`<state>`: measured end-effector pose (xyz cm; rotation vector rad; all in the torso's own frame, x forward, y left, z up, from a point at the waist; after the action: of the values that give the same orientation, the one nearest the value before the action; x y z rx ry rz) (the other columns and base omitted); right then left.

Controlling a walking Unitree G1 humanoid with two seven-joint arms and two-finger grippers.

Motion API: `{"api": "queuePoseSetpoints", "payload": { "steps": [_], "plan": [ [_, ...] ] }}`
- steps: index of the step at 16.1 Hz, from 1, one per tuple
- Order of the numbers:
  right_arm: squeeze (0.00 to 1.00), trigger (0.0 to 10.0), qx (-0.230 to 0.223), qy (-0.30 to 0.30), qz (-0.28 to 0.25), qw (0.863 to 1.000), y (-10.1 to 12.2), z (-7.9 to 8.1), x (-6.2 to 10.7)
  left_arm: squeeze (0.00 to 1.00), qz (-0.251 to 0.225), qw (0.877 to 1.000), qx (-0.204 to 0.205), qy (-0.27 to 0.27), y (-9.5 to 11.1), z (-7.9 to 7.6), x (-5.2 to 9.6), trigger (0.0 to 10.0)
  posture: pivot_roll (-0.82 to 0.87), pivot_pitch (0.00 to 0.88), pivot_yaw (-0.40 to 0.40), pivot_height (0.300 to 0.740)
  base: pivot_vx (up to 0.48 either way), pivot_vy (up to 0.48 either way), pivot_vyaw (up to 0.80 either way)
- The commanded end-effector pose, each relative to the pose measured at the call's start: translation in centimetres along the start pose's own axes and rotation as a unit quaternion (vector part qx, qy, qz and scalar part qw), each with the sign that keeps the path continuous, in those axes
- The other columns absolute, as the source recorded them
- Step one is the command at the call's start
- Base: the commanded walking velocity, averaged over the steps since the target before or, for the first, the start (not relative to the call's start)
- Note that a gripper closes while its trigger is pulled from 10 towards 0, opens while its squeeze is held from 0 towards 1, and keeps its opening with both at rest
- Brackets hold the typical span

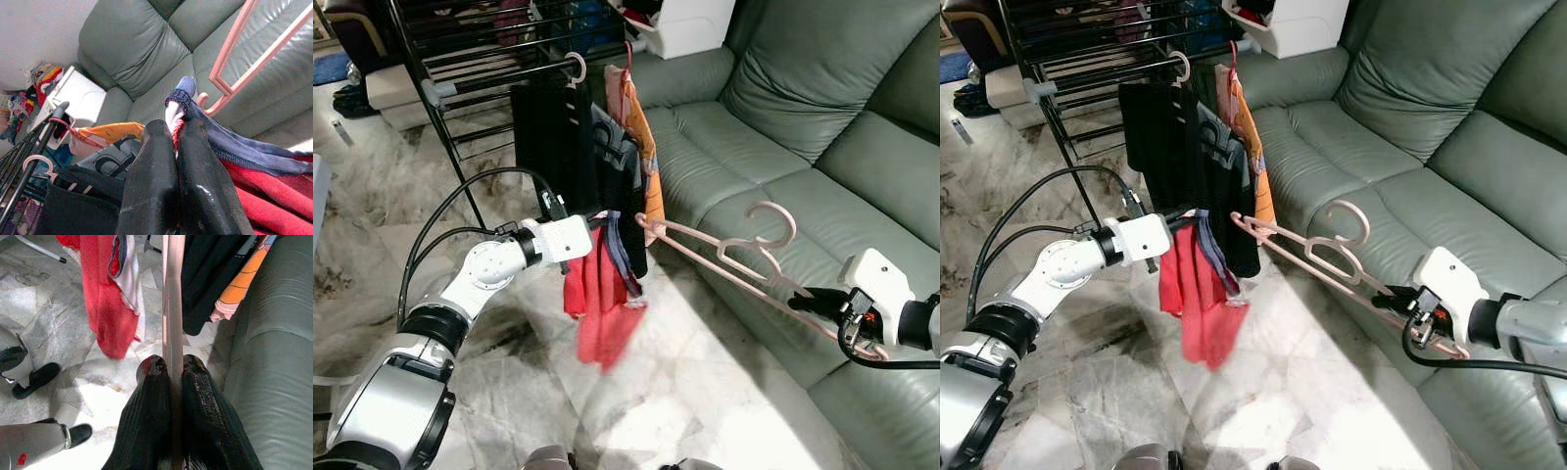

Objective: Hang hanger

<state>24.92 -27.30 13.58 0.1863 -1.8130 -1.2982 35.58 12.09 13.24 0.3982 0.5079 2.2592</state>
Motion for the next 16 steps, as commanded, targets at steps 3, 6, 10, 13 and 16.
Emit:
{"api": "queuePoseSetpoints", "payload": {
  "steps": [3, 6, 10, 13, 16],
  "plan": [
    [0.0, 10.0, -0.014, 0.04, -0.001, 0.999, 0.2, 0.9, 0.4, 0.0, -0.015, 1.0, -0.015, 0.013, 0.7, 0.9, -0.7, 10.0, -0.14, 0.005, -0.009, 0.74, 0.0, 0.0, 0.0],
    [0.0, 10.0, -0.028, 0.061, 0.026, 0.997, -0.9, 1.5, 0.8, 0.0, -0.018, 1.0, -0.015, 0.016, 0.8, 1.1, -0.9, 10.0, -0.14, 0.006, -0.008, 0.74, 0.0, 0.0, 0.0],
    [0.0, 10.0, -0.033, 0.064, 0.031, 0.997, -1.3, 1.8, 0.6, 0.0, -0.018, 1.0, -0.014, 0.013, 0.8, 1.0, -0.9, 10.0, -0.14, 0.006, -0.006, 0.74, 0.0, 0.0, 0.0],
    [0.0, 10.0, -0.035, 0.066, 0.035, 0.997, -1.5, 1.8, 0.4, 0.0, -0.022, 1.0, -0.016, 0.014, 0.9, 1.1, -1.0, 10.0, -0.14, 0.006, -0.007, 0.74, 0.0, 0.0, 0.0],
    [0.0, 10.0, -0.038, 0.071, 0.037, 0.996, -1.6, 2.0, 0.5, 0.0, -0.024, 0.999, -0.015, 0.015, 1.0, 1.1, -1.0, 10.0, -0.14, 0.006, -0.009, 0.74, 0.0, 0.0, 0.0]
  ]
}}
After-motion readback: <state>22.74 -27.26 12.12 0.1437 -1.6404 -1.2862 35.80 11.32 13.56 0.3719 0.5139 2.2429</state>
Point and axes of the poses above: a point about 5 cm out from each wrist's last joint towards the gripper, its own x axis pointing back from the gripper into the wrist, its own y axis along the axis of the wrist's last joint, z = x × y, the point moved 2 cm from there along -x, pointing out of the wrist towards the gripper, and after that the axes turned 10 degrees about -x, right-handed, at the moved point
